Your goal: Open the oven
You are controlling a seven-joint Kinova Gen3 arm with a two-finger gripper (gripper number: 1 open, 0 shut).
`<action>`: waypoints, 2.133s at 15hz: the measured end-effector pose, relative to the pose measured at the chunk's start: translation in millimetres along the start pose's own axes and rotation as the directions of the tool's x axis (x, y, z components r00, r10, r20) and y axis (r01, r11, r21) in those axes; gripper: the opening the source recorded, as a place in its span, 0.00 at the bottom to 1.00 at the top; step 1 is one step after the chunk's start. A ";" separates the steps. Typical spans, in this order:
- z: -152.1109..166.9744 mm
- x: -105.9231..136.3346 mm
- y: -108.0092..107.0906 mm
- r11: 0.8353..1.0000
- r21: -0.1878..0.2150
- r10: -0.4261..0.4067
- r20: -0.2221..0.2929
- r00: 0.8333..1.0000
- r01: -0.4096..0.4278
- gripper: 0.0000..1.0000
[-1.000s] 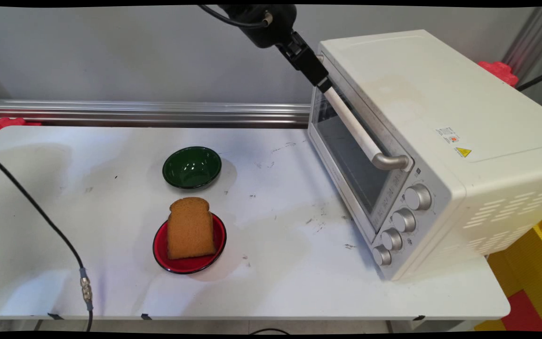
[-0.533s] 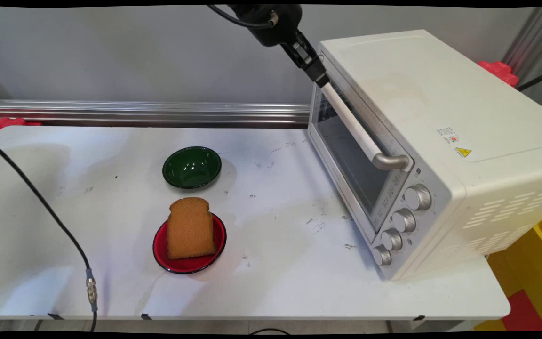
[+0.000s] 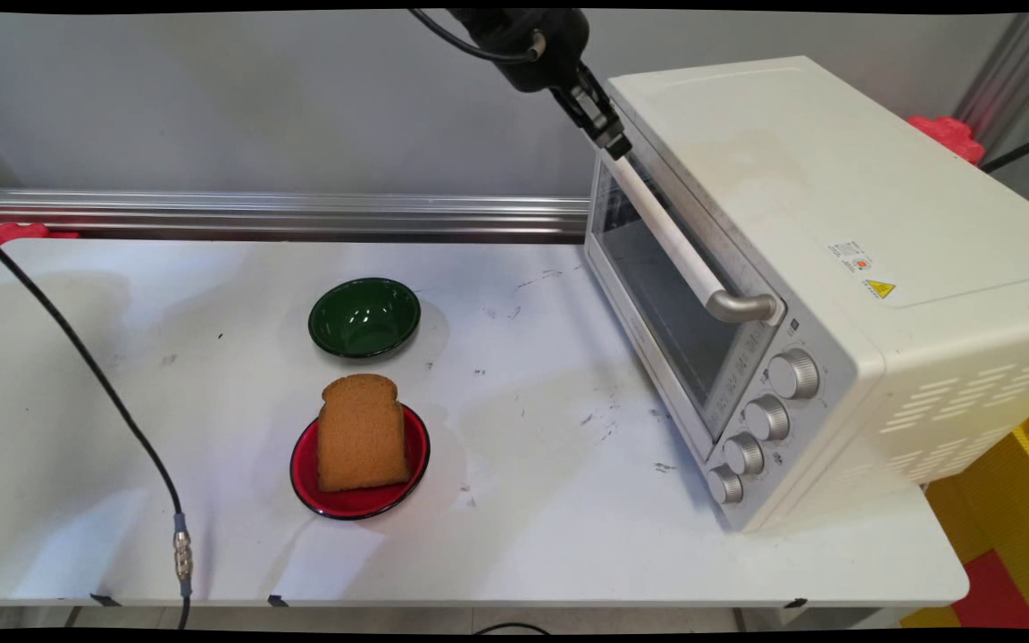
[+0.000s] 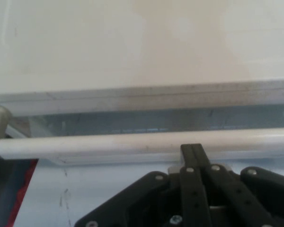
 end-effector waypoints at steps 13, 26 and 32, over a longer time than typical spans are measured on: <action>45.9 7.9 -13.0 1.000 -0.023 -0.007 -0.032 0.999 0.007 0.00; 64.2 3.1 -16.3 0.999 -0.043 -0.016 -0.036 0.999 0.014 0.00; 68.2 -2.9 -16.4 0.999 -0.047 -0.015 -0.032 0.999 0.014 0.00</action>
